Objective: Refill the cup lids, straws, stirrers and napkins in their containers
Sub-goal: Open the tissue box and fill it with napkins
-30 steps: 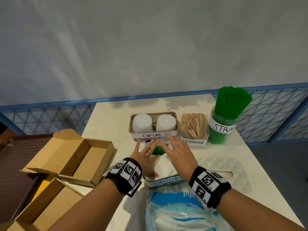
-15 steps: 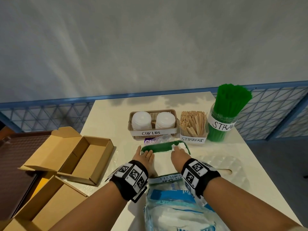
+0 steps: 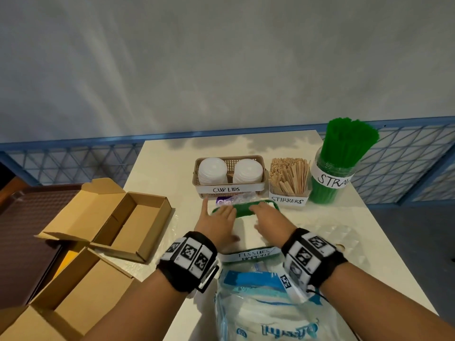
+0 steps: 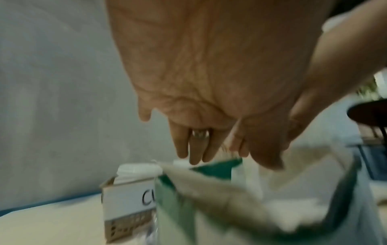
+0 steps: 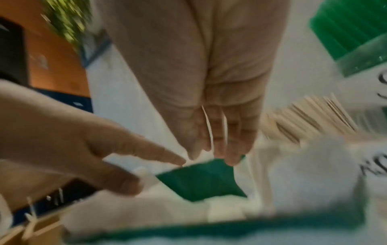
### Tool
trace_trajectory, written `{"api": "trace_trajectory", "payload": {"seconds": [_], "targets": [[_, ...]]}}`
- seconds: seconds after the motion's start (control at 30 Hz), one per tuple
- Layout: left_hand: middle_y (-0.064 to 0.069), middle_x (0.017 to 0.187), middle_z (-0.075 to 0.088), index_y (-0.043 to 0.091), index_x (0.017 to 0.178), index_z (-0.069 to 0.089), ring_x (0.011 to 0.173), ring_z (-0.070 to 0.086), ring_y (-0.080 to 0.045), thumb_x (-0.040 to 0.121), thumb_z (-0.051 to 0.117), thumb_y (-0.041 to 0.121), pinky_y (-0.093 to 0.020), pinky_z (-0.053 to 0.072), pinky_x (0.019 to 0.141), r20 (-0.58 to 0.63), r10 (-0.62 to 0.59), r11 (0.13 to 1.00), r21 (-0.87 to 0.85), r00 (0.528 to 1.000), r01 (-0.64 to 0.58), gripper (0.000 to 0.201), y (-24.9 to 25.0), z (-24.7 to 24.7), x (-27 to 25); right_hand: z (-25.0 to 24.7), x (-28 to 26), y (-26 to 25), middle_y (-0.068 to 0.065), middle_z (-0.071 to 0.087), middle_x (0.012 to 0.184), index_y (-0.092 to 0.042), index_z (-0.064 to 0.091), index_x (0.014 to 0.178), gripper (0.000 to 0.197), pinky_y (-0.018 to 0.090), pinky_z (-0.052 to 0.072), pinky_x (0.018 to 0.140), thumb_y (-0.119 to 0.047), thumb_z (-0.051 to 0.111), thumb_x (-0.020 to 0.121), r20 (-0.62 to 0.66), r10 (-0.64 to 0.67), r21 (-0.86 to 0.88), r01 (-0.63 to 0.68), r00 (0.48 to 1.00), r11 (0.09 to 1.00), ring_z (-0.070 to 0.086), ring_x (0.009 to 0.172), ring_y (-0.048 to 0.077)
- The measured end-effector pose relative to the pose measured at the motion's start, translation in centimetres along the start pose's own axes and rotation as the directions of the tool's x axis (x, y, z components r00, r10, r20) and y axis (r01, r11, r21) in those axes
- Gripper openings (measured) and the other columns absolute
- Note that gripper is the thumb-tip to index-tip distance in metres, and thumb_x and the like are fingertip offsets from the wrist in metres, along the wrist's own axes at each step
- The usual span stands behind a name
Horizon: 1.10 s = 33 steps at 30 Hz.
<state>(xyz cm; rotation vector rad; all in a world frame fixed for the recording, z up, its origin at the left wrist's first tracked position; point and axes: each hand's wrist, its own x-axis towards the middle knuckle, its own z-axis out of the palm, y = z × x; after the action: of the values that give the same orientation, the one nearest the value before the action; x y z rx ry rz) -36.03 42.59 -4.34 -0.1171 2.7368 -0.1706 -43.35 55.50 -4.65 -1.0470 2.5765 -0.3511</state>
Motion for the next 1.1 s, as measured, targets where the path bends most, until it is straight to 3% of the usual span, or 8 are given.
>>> {"api": "trace_trajectory", "payload": {"seconds": [0.07,0.13,0.27,0.5,0.63,0.8,0.97,1.1], "targets": [[-0.007,0.140,0.043,0.011,0.133,0.033,0.122,0.047,-0.021,0.095,0.042,0.040,-0.042,0.034,0.103,-0.294,-0.089,0.953,-0.304,0.952,-0.005,0.048,0.2,-0.9,-2.1,-1.7,-2.7,-0.2,0.006,0.063,0.110,-0.009,0.058,0.116,0.024,0.024,0.046,0.084,-0.009,0.049,0.093,-0.140,-0.027,0.213,0.057,0.990,0.975,0.060,0.093,0.017],[-0.006,0.114,0.055,0.010,0.114,0.042,0.095,0.056,-0.022,0.095,0.045,0.035,-0.026,0.038,0.071,-0.449,-0.203,0.897,-0.442,0.870,-0.018,0.031,0.3,-1.4,-4.5,-2.7,-6.0,-0.6,0.001,0.066,0.086,-0.010,0.064,0.101,0.015,0.017,0.049,0.068,-0.011,0.051,0.094,-0.004,-0.106,0.355,0.100,0.994,0.929,0.060,0.066,0.009],[-0.007,0.105,0.060,0.009,0.110,0.046,0.094,0.058,-0.022,0.089,0.044,0.057,-0.024,0.034,0.066,-0.055,-0.306,0.857,-0.450,0.950,0.250,0.052,0.9,0.4,-7.7,0.2,-10.2,-0.9,0.003,0.061,0.083,0.000,0.065,0.102,0.021,0.017,0.047,0.069,-0.005,0.046,0.094,0.364,-0.211,0.285,0.107,0.907,0.952,0.058,0.064,0.013],[-0.015,0.129,0.054,0.002,0.129,0.043,0.111,0.058,-0.027,0.081,0.040,0.072,-0.031,0.045,0.088,0.430,-0.287,0.672,-0.547,0.856,0.500,0.085,3.6,7.4,-8.2,7.5,-10.5,0.3,0.015,0.045,0.127,-0.009,0.044,0.129,0.041,0.032,0.036,0.093,0.001,0.049,0.089,0.307,-0.198,-0.050,0.223,0.931,0.973,0.046,0.119,0.028],[-0.017,0.130,0.052,0.002,0.129,0.040,0.111,0.059,-0.031,0.088,0.051,0.054,-0.034,0.049,0.090,0.442,-0.268,0.518,-0.683,0.856,0.515,0.067,5.3,8.9,-8.6,9.4,-10.7,0.4,0.011,0.032,0.141,-0.012,0.027,0.141,0.074,0.038,0.030,0.108,-0.006,0.066,0.078,0.296,-0.187,-0.254,0.266,0.937,0.930,0.031,0.130,0.031],[-0.019,0.118,0.057,0.003,0.111,0.049,0.108,0.058,-0.032,0.096,0.042,0.022,-0.038,0.050,0.091,0.358,-0.327,0.412,-0.779,0.875,0.473,0.025,6.2,9.8,-9.1,10.6,-11.0,0.6,0.014,0.034,0.140,-0.008,0.030,0.137,0.068,0.039,0.030,0.110,-0.016,0.068,0.081,0.280,-0.114,-0.365,0.215,0.953,0.906,0.032,0.131,0.031],[-0.005,0.083,0.049,0.007,0.097,0.043,0.072,0.054,-0.017,0.096,0.043,0.017,-0.029,0.052,0.056,0.357,-0.360,0.075,-0.910,0.862,0.408,0.010,6.9,10.2,-9.8,11.0,-10.8,1.3,0.012,0.037,0.141,-0.010,0.036,0.137,0.054,0.036,0.028,0.112,-0.009,0.057,0.087,0.260,-0.157,-0.317,0.238,0.953,0.918,0.034,0.130,0.029],[-0.007,0.087,0.049,0.009,0.094,0.047,0.079,0.053,-0.022,0.093,0.046,0.015,-0.035,0.054,0.065,0.341,-0.391,-0.070,-0.937,0.855,0.341,0.007,7.3,9.9,-9.8,11.0,-10.8,1.5,0.012,0.047,0.136,-0.008,0.035,0.136,0.065,0.032,0.037,0.107,-0.018,0.069,0.082,0.268,-0.078,-0.197,0.134,0.960,0.971,0.047,0.124,0.026]]}}
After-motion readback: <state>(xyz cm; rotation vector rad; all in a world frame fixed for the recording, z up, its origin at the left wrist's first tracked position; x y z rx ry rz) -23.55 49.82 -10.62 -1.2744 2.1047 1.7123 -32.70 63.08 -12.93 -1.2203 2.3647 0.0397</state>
